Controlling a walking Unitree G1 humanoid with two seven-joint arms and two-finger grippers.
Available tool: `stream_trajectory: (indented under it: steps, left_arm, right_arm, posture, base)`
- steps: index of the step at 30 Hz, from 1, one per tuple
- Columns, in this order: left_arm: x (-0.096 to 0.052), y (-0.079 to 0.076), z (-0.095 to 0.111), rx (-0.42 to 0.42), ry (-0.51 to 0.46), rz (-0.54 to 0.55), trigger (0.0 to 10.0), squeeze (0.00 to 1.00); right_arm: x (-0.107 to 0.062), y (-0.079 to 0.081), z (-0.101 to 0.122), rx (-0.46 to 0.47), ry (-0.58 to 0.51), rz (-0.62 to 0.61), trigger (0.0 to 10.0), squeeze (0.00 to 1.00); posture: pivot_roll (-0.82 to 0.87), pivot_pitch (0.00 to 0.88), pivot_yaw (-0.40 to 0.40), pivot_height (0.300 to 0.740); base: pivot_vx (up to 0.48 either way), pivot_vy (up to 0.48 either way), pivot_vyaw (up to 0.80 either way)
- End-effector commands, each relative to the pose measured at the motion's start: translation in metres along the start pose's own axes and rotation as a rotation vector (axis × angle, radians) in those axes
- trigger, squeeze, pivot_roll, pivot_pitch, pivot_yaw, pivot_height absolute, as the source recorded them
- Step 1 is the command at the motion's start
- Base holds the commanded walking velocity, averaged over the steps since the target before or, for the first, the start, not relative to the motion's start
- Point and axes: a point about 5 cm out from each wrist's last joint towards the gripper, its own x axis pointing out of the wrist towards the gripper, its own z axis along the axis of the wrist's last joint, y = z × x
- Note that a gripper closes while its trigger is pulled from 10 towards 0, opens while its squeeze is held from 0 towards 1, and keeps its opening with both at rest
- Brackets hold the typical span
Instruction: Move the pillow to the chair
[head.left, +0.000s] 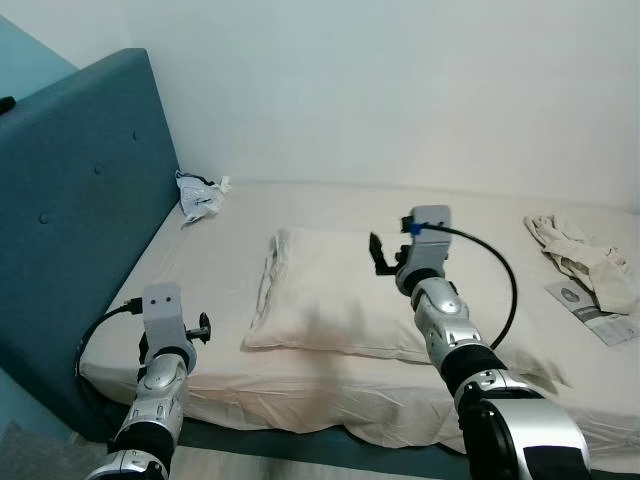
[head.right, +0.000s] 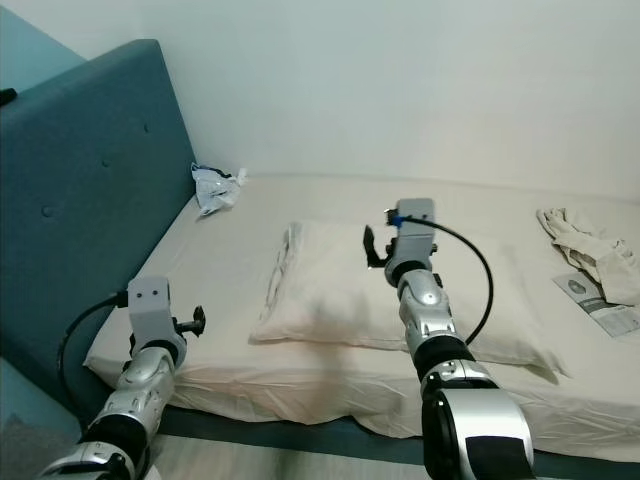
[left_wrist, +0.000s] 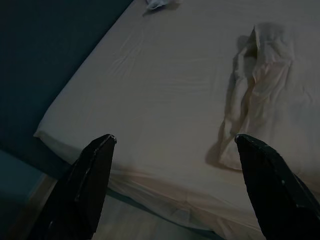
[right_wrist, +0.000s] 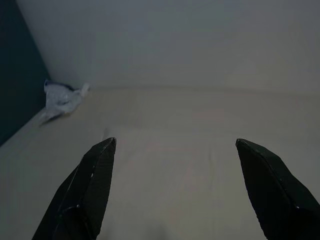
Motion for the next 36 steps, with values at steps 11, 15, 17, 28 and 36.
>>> stream_trajectory:
  steps: [11, 15, 17, 28, 36]
  left_arm:
    - [0.0, 0.013, -0.011, 0.039, 0.11, 0.083, 10.0, 0.0]
    - [0.002, 0.009, -0.005, 0.061, 0.072, 0.069, 10.0, 0.0]
    - [0.006, 0.009, 0.005, 0.044, 0.051, 0.083, 10.0, 0.0]
    - [0.012, 0.011, 0.02, 0.005, 0.025, 0.049, 10.0, 0.0]
    - [0.007, 0.007, 0.005, 0.032, 0.062, 0.037, 10.0, 0.0]
  right_arm:
    - [-0.014, -0.009, -0.023, -0.073, 0.043, -0.02, 10.0, 0.0]
    - [-0.013, -0.004, -0.016, -0.032, -0.014, 0.006, 10.0, 0.0]
    - [-0.005, 0.001, 0.009, -0.042, -0.133, 0.01, 10.0, 0.0]
    - [-0.001, 0.012, 0.02, -0.054, -0.168, 0.063, 10.0, 0.0]
    - [-0.026, 0.008, -0.051, -0.059, 0.14, 0.013, 10.0, 0.0]
  posture:
    - [0.04, 0.0, -0.001, 0.74]
    - [0.04, 0.0, 0.004, 0.74]
    - [0.04, 0.0, 0.005, 0.74]
    - [0.04, 0.0, 0.005, 0.74]
    - [0.03, 0.0, 0.027, 0.74]
  base:
    - [0.0, 0.0, 0.0]
    - [0.0, 0.0, 0.0]
    - [0.0, 0.0, 0.0]
    - [0.0, 0.0, 0.0]
    - [0.0, 0.0, 0.0]
